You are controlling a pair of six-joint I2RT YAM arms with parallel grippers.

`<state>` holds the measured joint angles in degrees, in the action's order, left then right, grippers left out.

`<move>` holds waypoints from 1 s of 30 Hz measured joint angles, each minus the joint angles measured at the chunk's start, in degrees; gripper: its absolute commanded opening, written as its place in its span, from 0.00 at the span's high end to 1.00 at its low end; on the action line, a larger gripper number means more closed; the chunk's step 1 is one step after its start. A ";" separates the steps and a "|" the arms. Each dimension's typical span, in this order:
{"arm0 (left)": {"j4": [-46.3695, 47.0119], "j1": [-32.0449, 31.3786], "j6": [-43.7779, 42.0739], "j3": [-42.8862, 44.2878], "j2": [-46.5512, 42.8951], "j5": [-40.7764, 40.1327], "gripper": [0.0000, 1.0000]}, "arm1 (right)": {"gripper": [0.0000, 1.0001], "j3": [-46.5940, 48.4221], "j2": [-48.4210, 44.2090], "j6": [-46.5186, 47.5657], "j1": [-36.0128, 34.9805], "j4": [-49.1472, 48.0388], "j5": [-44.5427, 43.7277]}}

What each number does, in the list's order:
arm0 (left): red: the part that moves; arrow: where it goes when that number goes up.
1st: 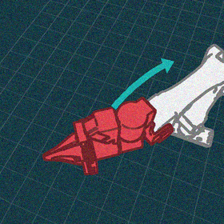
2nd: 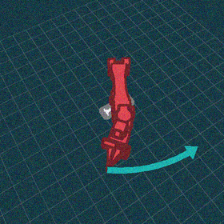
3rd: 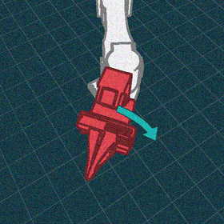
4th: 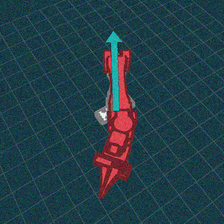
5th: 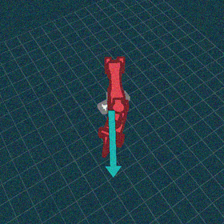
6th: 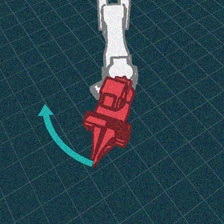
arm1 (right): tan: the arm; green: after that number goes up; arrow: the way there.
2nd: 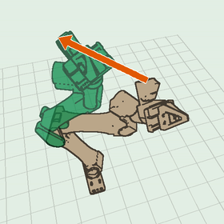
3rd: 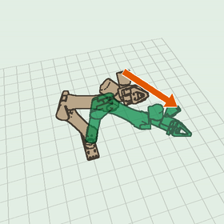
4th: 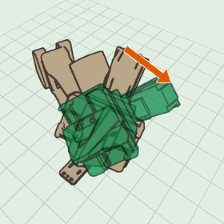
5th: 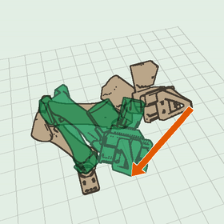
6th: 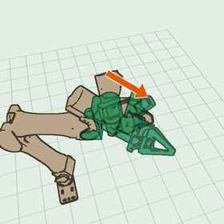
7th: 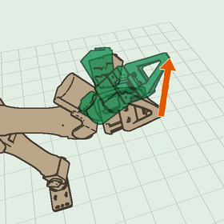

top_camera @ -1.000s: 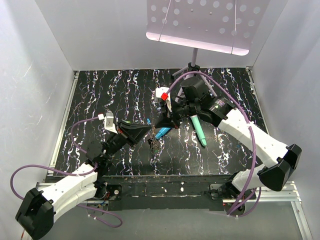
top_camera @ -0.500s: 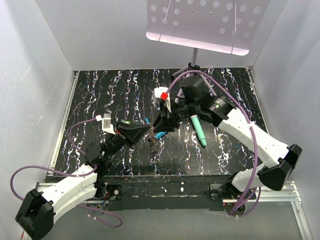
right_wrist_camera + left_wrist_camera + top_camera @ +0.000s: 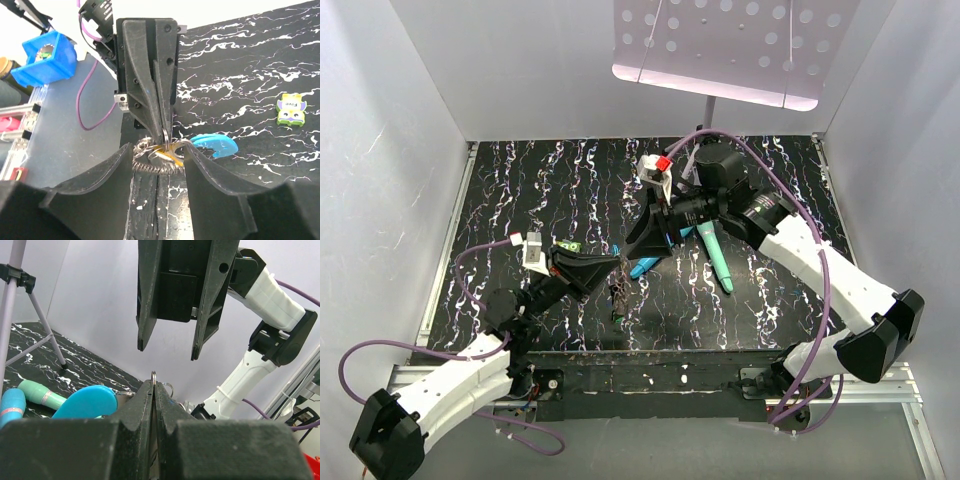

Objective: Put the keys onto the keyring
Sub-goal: Adjust the key on the keyring.

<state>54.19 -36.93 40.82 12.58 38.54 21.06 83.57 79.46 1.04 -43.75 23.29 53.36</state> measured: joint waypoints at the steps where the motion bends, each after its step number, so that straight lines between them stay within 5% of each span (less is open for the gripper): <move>1: -0.46 0.00 -0.17 0.20 0.00 0.07 1.00 | 0.47 -0.24 0.00 -1.36 -0.17 -0.68 -0.68; 14: -1.51 0.00 -0.94 1.31 0.00 0.35 1.00 | 0.50 -4.63 -0.26 -9.90 -2.25 -5.57 -4.37; 30: -1.42 0.00 -0.96 1.53 0.00 0.33 1.00 | 0.65 -4.61 -0.24 -9.88 -2.54 -5.95 -5.22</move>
<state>52.77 -36.93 39.86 14.11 38.54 21.39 78.96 79.22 -8.84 -46.28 17.34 48.14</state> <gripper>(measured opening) 0.017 0.376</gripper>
